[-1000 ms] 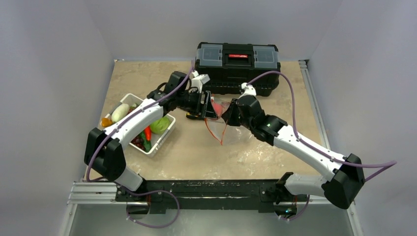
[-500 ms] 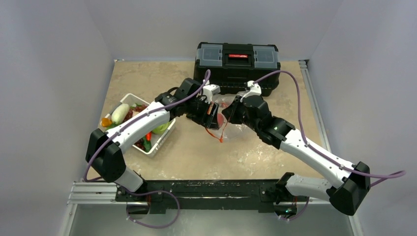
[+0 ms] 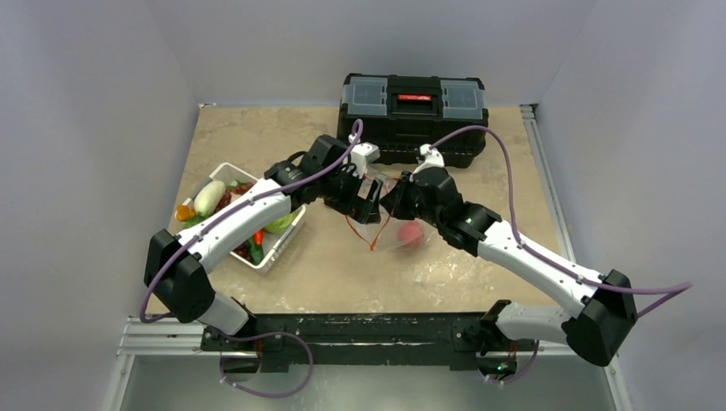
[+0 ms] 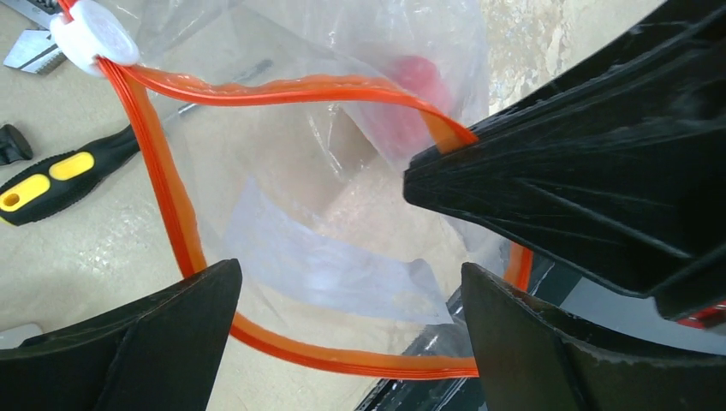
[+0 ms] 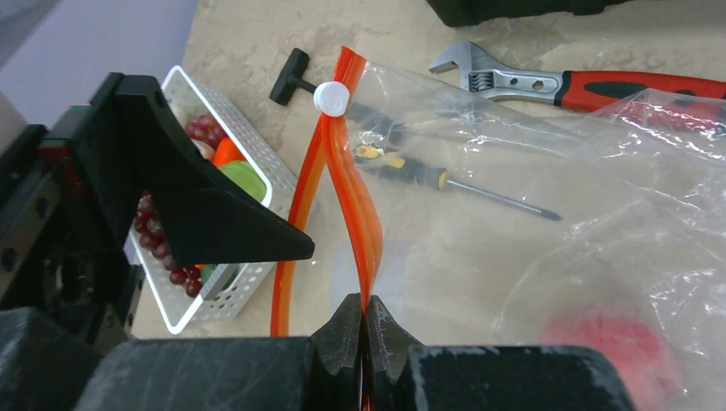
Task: Place the food in the zip-top bag and seal the zipper
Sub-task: Pick up the fake vegetable from the bin.
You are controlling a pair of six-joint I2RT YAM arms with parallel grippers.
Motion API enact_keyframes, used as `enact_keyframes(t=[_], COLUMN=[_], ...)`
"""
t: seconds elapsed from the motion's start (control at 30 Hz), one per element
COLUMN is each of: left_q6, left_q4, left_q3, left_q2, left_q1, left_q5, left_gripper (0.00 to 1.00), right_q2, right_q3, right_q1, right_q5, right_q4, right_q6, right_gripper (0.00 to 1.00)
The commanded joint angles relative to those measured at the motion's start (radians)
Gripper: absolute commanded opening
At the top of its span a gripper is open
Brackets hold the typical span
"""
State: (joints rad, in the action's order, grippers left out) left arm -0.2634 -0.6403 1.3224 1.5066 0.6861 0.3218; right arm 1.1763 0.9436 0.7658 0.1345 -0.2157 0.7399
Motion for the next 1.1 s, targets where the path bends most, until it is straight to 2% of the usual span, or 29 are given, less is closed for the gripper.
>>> enact_keyframes(t=[0.0,0.23,0.43,0.63,0.73,0.83,0.97,1.07], left_q6=[0.034,0.04,0.062,0.06,0.052,0.026,-0.023,-0.066], left_q4=[-0.006,0.02,0.181,0.241,0.231,0.19,0.06,-0.04], left_q3=[0.046,0.016,-0.112,-0.166,-0.17,-0.172,-0.138,-0.128], left_q2=[-0.054,-0.145,-0.336,-0.413,-0.43,-0.434,-0.397,-0.381], left_q1=[0.002,0.0,0.0,0.0,0.0,0.0,-0.003,-0.058], left_q5=[-0.034,-0.056,-0.048,-0.078,-0.172,-0.332,-0.545,-0.548], left_gripper=[1.0,1.0,1.0,1.0,1.0,0.98,1.0,1.0], right_q2=[0.038,0.047,0.049,0.03,0.003,-0.028,-0.079,-0.115], right_q3=[0.073,0.08,0.049,0.04,0.034,0.032,0.013,-0.01], right_q1=[0.004,0.004,0.004,0.004,0.004,0.003,0.004,0.004], right_q5=[-0.032,-0.03,-0.004,0.004,0.03,0.071,0.118,0.15], right_q4=[-0.006,-0.017,-0.017,-0.025,-0.043,-0.081,-0.109,-0.115], right_q6=[-0.008,0.004,0.008,0.005,-0.007,-0.02,-0.044,-0.058], right_gripper=[0.0,0.0,0.0,0.0,0.0,0.0,0.0,0.0])
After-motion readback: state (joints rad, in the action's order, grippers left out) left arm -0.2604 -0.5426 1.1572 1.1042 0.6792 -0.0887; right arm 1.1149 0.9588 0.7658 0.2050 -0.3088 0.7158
